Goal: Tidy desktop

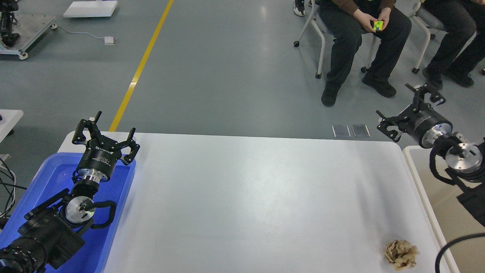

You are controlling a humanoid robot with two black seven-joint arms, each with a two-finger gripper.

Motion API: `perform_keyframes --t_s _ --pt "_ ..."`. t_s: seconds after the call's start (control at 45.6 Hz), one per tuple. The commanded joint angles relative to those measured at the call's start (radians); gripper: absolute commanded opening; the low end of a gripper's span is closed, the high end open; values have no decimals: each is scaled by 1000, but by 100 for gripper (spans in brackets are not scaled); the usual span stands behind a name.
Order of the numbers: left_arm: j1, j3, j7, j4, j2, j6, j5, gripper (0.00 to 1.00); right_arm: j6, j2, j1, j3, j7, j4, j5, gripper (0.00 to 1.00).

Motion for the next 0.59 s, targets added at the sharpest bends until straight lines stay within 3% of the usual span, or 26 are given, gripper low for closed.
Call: perform_keyframes --t_s 0.0,0.307,0.57 --pt "0 0 0 0 0 0 1 100 49 224 20 91 1 25 0 100" --pt "0 0 0 0 0 0 1 100 53 379 -20 86 1 24 1 100" --pt "0 0 0 0 0 0 -1 100 112 401 -106 86 1 22 1 100"
